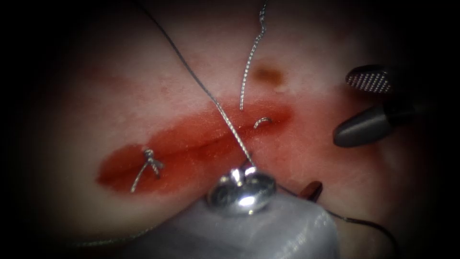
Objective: Wound Closure
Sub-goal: Use the left gripper to move the suture and needle out of the way.
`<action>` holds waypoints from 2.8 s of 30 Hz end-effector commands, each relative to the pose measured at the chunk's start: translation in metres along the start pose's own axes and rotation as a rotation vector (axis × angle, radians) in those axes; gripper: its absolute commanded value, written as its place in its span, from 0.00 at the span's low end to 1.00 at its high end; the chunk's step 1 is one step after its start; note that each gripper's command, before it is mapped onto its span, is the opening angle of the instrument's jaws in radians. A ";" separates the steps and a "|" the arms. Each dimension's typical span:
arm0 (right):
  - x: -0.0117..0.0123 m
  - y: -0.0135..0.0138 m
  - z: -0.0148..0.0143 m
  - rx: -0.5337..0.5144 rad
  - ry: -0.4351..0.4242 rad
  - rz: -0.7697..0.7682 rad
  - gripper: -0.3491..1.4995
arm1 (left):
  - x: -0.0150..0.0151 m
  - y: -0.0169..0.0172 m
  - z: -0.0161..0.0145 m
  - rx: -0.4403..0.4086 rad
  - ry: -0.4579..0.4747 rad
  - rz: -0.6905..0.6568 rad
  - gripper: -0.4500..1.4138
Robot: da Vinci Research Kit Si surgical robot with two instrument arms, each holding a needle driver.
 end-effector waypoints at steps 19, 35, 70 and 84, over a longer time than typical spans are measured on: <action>0.0017 -0.0004 0.0007 -0.008 0.010 0.015 0.86 | -0.0011 0.0034 -0.0015 -0.182 0.026 -0.137 0.00; 0.0017 -0.0006 0.0009 -0.011 0.011 0.022 0.86 | 0.0028 0.0043 -0.0106 -0.057 0.002 -0.147 0.00; 0.0018 -0.0007 0.0012 -0.011 0.012 0.024 0.87 | 0.0047 0.0059 -0.0137 0.009 -0.125 -0.371 0.00; 0.0020 -0.0008 0.0012 -0.013 0.012 0.027 0.86 | 0.0208 0.0106 -0.0210 0.130 -0.321 -0.451 0.00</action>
